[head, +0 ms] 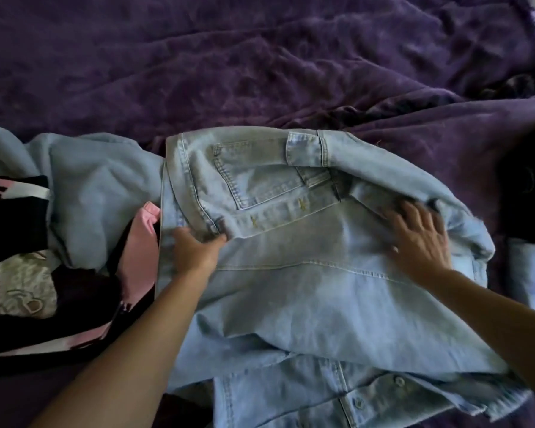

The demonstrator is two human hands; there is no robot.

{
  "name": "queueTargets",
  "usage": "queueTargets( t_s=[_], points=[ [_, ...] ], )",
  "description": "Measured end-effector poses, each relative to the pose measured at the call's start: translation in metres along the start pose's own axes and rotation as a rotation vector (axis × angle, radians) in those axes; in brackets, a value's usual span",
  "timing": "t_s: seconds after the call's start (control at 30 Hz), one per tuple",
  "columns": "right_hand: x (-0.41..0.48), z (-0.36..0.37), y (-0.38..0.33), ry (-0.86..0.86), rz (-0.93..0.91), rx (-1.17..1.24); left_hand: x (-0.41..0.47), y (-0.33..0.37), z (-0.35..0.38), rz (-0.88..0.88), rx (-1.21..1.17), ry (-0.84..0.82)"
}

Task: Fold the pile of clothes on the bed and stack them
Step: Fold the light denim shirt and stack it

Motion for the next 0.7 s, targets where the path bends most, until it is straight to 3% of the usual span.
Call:
queueTargets(
  t_s=[0.13, 0.27, 0.3, 0.4, 0.47, 0.7],
  points=[
    [0.02, -0.015, 0.03, 0.153, 0.137, 0.034, 0.004, 0.014, 0.008, 0.039, -0.054, 0.02],
    [0.025, -0.054, 0.042, 0.32, 0.265, 0.398, 0.0, 0.02, -0.004, -0.061, -0.11, -0.014],
    [0.021, -0.061, 0.048, 0.357, 0.277, 0.461, -0.008, 0.021, -0.003, -0.048, -0.025, -0.019],
    [0.003, -0.075, 0.063, 0.415, 0.275, 0.496, -0.032, 0.028, 0.013, 0.279, 0.654, -0.034],
    [-0.009, -0.076, 0.07, 0.432, 0.2, 0.405, -0.036, 0.033, 0.019, 0.491, 0.89, 0.028],
    [-0.038, -0.059, 0.088, 0.502, -0.159, 0.168, -0.012, 0.039, -0.054, 0.85, 0.888, 0.241]
  ],
)
Point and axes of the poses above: each hand's wrist, its own x-axis towards the middle knuckle, its own z-axis out of the palm, y = z × x, the point moved 3 cm from there along x, towards the middle knuckle, and after that the axes turned 2 degrees about z, right-handed, at the moved point
